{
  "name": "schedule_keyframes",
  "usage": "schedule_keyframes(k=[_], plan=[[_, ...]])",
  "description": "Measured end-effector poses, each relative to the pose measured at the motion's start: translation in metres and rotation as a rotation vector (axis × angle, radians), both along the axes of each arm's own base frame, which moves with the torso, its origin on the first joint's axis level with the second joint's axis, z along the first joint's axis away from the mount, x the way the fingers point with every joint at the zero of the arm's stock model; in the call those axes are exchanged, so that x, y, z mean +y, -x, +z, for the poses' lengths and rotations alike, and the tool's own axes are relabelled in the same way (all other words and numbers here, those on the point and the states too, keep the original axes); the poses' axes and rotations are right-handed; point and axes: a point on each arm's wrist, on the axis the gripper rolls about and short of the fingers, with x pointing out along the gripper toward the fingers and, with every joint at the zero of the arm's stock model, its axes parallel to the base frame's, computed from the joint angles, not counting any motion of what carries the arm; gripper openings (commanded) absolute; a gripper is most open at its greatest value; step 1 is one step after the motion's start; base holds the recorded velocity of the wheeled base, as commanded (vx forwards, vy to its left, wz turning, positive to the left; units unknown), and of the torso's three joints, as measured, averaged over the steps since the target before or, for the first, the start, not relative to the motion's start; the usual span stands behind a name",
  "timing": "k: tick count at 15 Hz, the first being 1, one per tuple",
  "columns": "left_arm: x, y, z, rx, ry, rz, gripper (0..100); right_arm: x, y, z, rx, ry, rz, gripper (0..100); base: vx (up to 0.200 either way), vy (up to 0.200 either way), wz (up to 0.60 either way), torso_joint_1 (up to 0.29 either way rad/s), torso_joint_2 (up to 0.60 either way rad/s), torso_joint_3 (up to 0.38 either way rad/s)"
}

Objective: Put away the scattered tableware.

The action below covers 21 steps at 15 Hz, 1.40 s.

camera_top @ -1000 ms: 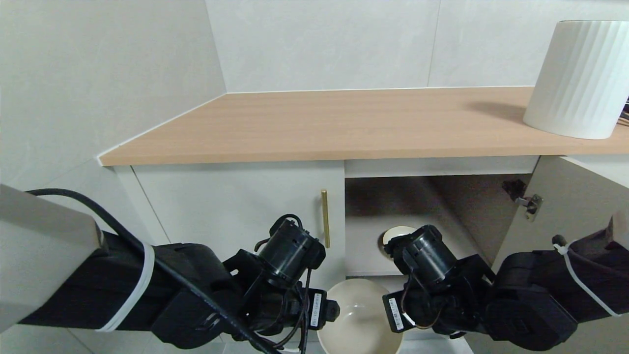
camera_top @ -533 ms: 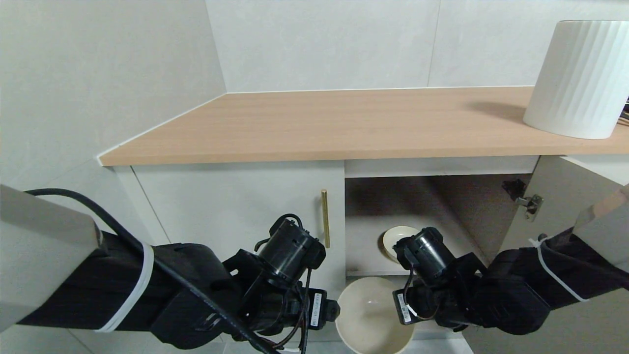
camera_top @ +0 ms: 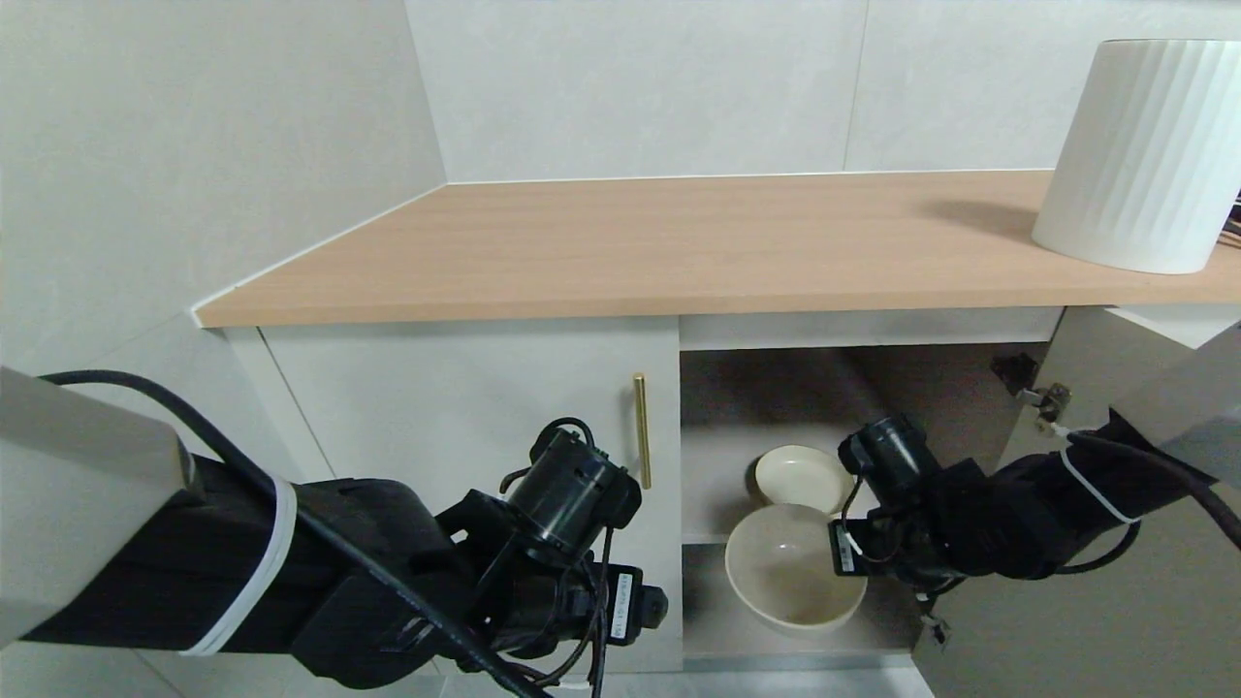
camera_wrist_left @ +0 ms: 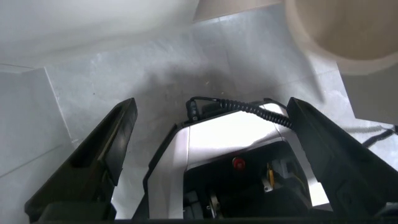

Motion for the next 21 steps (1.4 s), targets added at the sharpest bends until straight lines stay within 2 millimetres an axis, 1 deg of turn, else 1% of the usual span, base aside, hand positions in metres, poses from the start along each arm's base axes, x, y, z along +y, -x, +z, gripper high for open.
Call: schedule_keyframes(k=[4,7,11,16,21], plan=[[0.0,0.0,0.0,-0.001,0.0,0.0,100,-0.017,-0.03,-0.001,-0.103,-0.079,-0.113,0,0.0,0.0,0.0,0.0,0.0,0.0],[0.0,0.0,0.0,-0.001,0.0,-0.001,100,-0.027,-0.047,-0.002,-0.137,-0.116,-0.187,0,0.0,0.0,0.0,0.0,0.0,0.0],[0.0,0.0,0.0,-0.009,-0.01,0.007,100,-0.032,-0.064,-0.001,-0.173,-0.167,-0.283,0,0.0,0.0,0.0,0.0,0.0,0.0],[0.0,0.0,0.0,-0.01,-0.01,0.008,100,-0.034,-0.075,0.001,-0.202,-0.197,-0.33,0,0.0,0.0,0.0,0.0,0.0,0.0],[0.0,0.0,0.0,-0.01,-0.011,0.008,100,-0.033,-0.095,-0.005,-0.243,-0.195,-0.381,0,0.0,0.0,0.0,0.0,0.0,0.0]])
